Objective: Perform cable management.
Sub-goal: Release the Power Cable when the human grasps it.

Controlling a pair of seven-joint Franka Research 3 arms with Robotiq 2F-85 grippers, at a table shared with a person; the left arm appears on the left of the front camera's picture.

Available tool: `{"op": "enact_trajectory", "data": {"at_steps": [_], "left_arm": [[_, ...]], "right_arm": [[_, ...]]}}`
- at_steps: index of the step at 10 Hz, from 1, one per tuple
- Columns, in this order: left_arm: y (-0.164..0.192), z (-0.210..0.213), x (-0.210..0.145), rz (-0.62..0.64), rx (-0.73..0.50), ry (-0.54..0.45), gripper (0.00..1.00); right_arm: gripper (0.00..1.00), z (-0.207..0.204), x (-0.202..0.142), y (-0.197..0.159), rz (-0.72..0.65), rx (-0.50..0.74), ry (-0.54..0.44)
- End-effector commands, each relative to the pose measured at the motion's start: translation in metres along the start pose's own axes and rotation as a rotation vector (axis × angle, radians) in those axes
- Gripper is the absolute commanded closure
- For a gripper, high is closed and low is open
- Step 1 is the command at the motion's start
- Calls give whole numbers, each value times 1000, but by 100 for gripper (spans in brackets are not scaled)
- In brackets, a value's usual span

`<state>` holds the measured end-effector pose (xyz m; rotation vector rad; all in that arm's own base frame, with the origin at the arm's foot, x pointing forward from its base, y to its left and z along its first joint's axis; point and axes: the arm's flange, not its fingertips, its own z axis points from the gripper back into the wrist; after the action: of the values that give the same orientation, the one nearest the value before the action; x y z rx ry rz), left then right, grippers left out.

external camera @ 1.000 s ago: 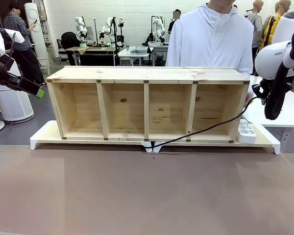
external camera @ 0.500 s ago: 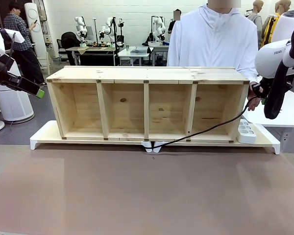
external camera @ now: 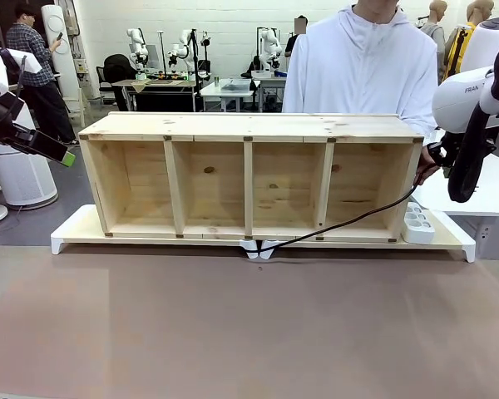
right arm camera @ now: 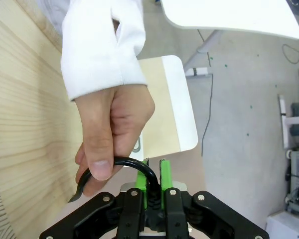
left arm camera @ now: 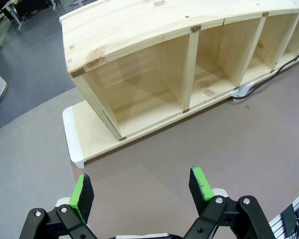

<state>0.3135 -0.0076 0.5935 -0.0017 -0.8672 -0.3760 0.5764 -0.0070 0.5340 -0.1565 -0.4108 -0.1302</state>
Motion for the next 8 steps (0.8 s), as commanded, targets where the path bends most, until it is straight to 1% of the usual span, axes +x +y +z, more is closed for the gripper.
{"op": "enact_trajectory", "data": {"at_steps": [1, 5, 6, 7, 8], "left_arm": [[1, -2, 1, 7, 4, -8, 0], [1, -2, 1, 7, 4, -8, 0], [1, -2, 1, 7, 4, -8, 0], [1, -2, 1, 7, 4, -8, 0], [1, -2, 1, 7, 4, -8, 0]], "right_arm": [[87, 1, 1, -1, 0, 1, -9], [87, 1, 1, -1, 0, 1, -9], [67, 0, 0, 0, -1, 0, 0], [67, 0, -3, -1, 5, -1, -10], [47, 1, -4, -1, 6, -4, -17]]}}
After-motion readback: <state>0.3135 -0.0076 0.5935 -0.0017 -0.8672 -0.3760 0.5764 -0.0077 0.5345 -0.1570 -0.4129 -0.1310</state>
